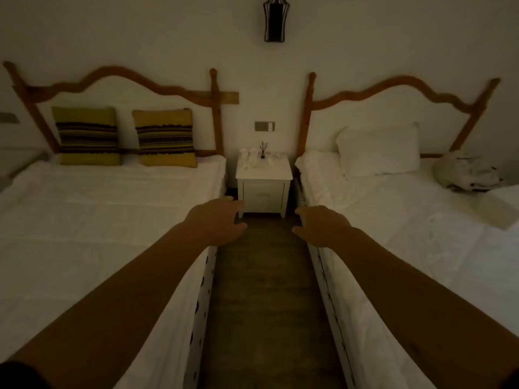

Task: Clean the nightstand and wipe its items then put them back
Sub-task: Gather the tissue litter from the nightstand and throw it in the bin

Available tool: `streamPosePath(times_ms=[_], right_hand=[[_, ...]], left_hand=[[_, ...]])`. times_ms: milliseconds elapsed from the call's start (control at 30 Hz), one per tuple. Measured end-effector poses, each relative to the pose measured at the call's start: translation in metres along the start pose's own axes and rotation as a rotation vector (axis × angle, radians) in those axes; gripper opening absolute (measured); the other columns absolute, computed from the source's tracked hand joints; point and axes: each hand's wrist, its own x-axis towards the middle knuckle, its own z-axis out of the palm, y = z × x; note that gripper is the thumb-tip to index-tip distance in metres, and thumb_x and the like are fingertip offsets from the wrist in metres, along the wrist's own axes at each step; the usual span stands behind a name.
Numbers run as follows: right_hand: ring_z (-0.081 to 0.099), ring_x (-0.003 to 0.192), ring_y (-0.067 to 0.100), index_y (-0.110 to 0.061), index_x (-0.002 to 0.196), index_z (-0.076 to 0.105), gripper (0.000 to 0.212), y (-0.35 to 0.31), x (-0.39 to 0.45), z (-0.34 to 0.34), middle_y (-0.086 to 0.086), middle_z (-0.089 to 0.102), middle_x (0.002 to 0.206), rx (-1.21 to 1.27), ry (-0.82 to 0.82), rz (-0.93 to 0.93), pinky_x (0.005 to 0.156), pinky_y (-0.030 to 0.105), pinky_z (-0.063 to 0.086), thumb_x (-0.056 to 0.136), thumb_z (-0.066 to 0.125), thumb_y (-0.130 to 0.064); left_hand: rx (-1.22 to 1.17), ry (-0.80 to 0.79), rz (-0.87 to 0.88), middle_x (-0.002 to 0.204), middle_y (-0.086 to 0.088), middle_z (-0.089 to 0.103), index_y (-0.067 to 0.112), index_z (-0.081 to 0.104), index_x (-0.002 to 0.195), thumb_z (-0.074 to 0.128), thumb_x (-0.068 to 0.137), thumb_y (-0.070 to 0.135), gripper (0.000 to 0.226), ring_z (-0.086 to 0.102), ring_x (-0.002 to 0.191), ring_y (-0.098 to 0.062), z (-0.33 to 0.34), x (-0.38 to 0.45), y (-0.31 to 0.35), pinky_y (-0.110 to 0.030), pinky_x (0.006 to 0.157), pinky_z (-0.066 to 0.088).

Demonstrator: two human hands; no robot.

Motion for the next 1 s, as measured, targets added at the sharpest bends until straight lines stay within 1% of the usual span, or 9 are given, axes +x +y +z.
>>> streamPosePath(times_ms=[67,167,267,367,467,533,633,733,1000], right_hand=[[0.052,0.114,0.024,-0.02,0.138,0.04,0.057,0.006,0.034,-0.002,0.007,0.052,0.13,-0.004,-0.007,0.003,0.095,0.04,0.046,0.091,0.05,-0.051],[0.052,0.115,0.024,-0.02,0.137,0.041,0.056,0.02,0.093,0.002,0.007,0.052,0.132,-0.005,-0.02,0.006,0.094,0.039,0.046,0.091,0.05,-0.051],[0.052,0.116,0.025,-0.022,0.14,0.035,0.058,0.041,0.16,0.005,0.008,0.05,0.134,-0.018,-0.03,-0.015,0.093,0.04,0.047,0.092,0.049,-0.05],[0.054,0.11,0.023,-0.02,0.136,0.039,0.053,0.066,0.23,0.002,0.008,0.054,0.128,-0.037,-0.028,-0.056,0.088,0.037,0.048,0.093,0.048,-0.05],[0.052,0.115,0.024,-0.02,0.14,0.035,0.057,0.087,0.289,-0.006,0.007,0.051,0.133,-0.027,-0.051,-0.056,0.091,0.037,0.045,0.093,0.047,-0.049],[0.053,0.113,0.024,-0.019,0.138,0.038,0.055,0.098,0.328,-0.013,0.008,0.053,0.131,-0.035,-0.059,-0.067,0.09,0.036,0.046,0.093,0.047,-0.049],[0.053,0.114,0.025,-0.019,0.14,0.036,0.056,0.11,0.379,-0.019,0.009,0.052,0.13,-0.028,-0.077,-0.087,0.092,0.038,0.048,0.093,0.048,-0.049],[0.05,0.118,0.026,-0.022,0.14,0.035,0.058,0.117,0.433,-0.015,0.009,0.049,0.135,-0.049,-0.104,-0.089,0.095,0.044,0.047,0.092,0.048,-0.051],[0.047,0.121,0.028,-0.028,0.141,0.033,0.056,0.129,0.597,0.012,0.007,0.044,0.14,-0.011,-0.173,-0.031,0.095,0.043,0.044,0.09,0.049,-0.046]], left_hand=[[-0.007,-0.006,-0.007,0.153,-0.005,0.028,0.024,0.025,0.147,0.046,0.092,0.051,0.064,0.031,0.136,-0.025,0.002,0.03,-0.007,-0.041,0.106,0.032],[-0.015,-0.017,-0.022,0.148,-0.005,0.035,0.023,0.029,0.145,0.046,0.093,0.049,0.06,0.037,0.132,-0.024,0.012,0.088,-0.018,-0.04,0.103,0.034],[-0.029,-0.007,-0.047,0.151,-0.003,0.031,0.024,0.029,0.145,0.047,0.093,0.049,0.061,0.033,0.135,-0.024,0.023,0.158,-0.027,-0.04,0.107,0.03],[-0.045,0.004,-0.067,0.153,-0.002,0.029,0.026,0.028,0.146,0.047,0.092,0.049,0.061,0.03,0.137,-0.023,0.03,0.231,-0.038,-0.041,0.109,0.028],[-0.089,-0.008,-0.1,0.153,-0.003,0.03,0.027,0.028,0.146,0.048,0.092,0.048,0.061,0.031,0.137,-0.024,0.034,0.293,-0.046,-0.041,0.109,0.028],[-0.104,-0.038,-0.125,0.153,-0.002,0.028,0.028,0.027,0.146,0.047,0.092,0.049,0.061,0.03,0.138,-0.024,0.036,0.33,-0.051,-0.042,0.109,0.028],[-0.131,-0.052,-0.143,0.153,-0.001,0.029,0.028,0.027,0.146,0.048,0.091,0.05,0.062,0.031,0.137,-0.023,0.041,0.379,-0.062,-0.041,0.108,0.029],[-0.148,-0.07,-0.141,0.152,-0.003,0.03,0.027,0.027,0.146,0.048,0.092,0.048,0.062,0.032,0.136,-0.024,0.047,0.43,-0.076,-0.042,0.107,0.03],[-0.136,-0.149,-0.099,0.152,-0.005,0.029,0.025,0.026,0.147,0.046,0.092,0.049,0.063,0.032,0.136,-0.025,0.071,0.583,-0.15,-0.045,0.109,0.031]])
